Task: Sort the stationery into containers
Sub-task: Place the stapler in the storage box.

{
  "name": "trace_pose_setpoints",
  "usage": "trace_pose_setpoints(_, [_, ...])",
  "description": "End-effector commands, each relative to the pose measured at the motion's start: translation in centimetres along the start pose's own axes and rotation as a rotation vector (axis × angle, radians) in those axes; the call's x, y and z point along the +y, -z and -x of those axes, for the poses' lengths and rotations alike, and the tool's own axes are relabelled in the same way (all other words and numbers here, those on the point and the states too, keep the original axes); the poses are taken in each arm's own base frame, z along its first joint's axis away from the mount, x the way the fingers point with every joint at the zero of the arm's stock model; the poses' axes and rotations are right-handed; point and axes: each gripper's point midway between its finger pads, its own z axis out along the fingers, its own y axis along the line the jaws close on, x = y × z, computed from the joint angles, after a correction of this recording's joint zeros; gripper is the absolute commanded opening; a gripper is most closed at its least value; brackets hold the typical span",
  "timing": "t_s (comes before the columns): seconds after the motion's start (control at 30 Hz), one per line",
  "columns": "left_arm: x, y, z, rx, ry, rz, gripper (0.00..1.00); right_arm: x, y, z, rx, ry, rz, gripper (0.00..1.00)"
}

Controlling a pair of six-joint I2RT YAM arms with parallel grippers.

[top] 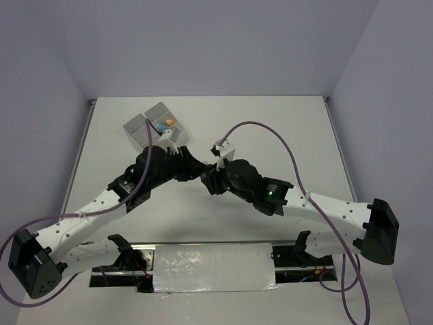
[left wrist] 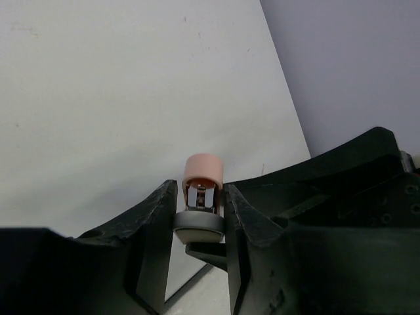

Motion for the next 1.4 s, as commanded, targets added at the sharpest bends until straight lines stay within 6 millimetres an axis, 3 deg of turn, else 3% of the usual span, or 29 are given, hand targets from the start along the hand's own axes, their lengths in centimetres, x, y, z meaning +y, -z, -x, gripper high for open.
trace_pose_setpoints(0.0, [-3.9, 0.0, 2.7, -0.081, -0.158, -0.124, 0.00, 1.5, 1.1, 4.1, -0.128, -0.053, 0.052, 0.49])
trace_pose_setpoints(0.03, [-3.5, -0.1, 3.1, -0.103, -0.236, -0.109, 0.00, 1.5, 1.2, 4.5, -0.147, -0.058, 0.059, 0.71])
trace_pose_setpoints(0.1, [-2.6, -0.4, 4.5, -0.157, -0.354, -0.059, 0.00, 0.7, 1.7, 4.2, -0.146, -0.063, 0.040, 0.96])
trace_pose_setpoints(0.27, [-0.8, -1.1, 7.7, -0.292, -0.559, 0.058, 0.00, -2.9, 3.5, 2.9, -0.131, -0.080, -0.048, 0.98])
trace_pose_setpoints(0.33, [0.7, -1.4, 9.8, -0.383, -0.643, 0.158, 0.00, -3.7, 5.0, 3.4, -0.163, -0.091, -0.054, 0.98])
trace_pose_setpoints(0.37, [2.1, -1.9, 11.2, -0.441, -0.699, 0.226, 0.00, -4.5, 5.3, 2.7, -0.151, -0.085, -0.072, 0.98])
trace_pose_setpoints(0.5, [4.7, -3.2, 14.1, -0.514, -0.792, 0.233, 0.00, -5.1, 7.6, 2.7, -0.173, -0.078, -0.067, 0.98])
trace_pose_setpoints(0.53, [5.1, -3.4, 13.9, -0.527, -0.814, 0.207, 0.00, -5.1, 8.3, 2.9, -0.191, -0.084, -0.061, 0.98])
trace_pose_setpoints(0.6, [5.6, -3.0, 16.5, -0.619, -0.869, 0.228, 0.00, -5.3, 8.9, 2.3, -0.182, -0.105, -0.062, 0.97])
trace_pose_setpoints(0.63, [5.6, -3.4, 17.0, -0.620, -0.886, 0.206, 0.00, -5.1, 9.6, 2.4, -0.197, -0.114, -0.039, 0.98])
trace_pose_setpoints(0.67, [7.2, -4.2, 17.4, -0.597, -0.892, 0.232, 0.00, -5.1, 9.7, 1.8, -0.193, -0.118, -0.030, 0.98])
trace_pose_setpoints(0.73, [7.2, -5.1, 18.3, -0.590, -0.941, 0.224, 0.00, -4.7, 10.4, 1.6, -0.207, -0.127, 0.008, 0.98])
trace_pose_setpoints(0.77, [8.5, -5.9, 18.2, -0.559, -0.972, 0.241, 0.00, -4.8, 10.5, 1.2, -0.202, -0.128, 0.010, 0.97])
trace_pose_setpoints(0.83, [8.5, -6.9, 18.5, -0.538, -0.997, 0.211, 0.00, -4.7, 10.9, 0.9, -0.200, -0.130, 0.022, 0.98])
trace_pose_setpoints(0.97, [11.5, -9.2, 18.4, -0.470, -1.020, 0.242, 0.00, -4.8, 11.2, 0.7, -0.188, -0.131, 0.018, 0.98])
trace_pose_setpoints(1.07, [12.6, -10.2, 18.5, -0.458, -1.029, 0.252, 0.00, -4.7, 11.4, 0.7, -0.200, -0.133, 0.026, 0.98])
trace_pose_setpoints(1.2, [13.6, -11.2, 18.9, -0.435, -1.056, 0.275, 0.00, -4.5, 11.2, 0.4, -0.196, -0.126, 0.042, 0.98])
trace_pose_setpoints(1.37, [15.3, -10.7, 19.1, -0.427, -1.048, 0.296, 0.00, -4.5, 10.8, 0.3, -0.175, -0.114, 0.037, 0.98])
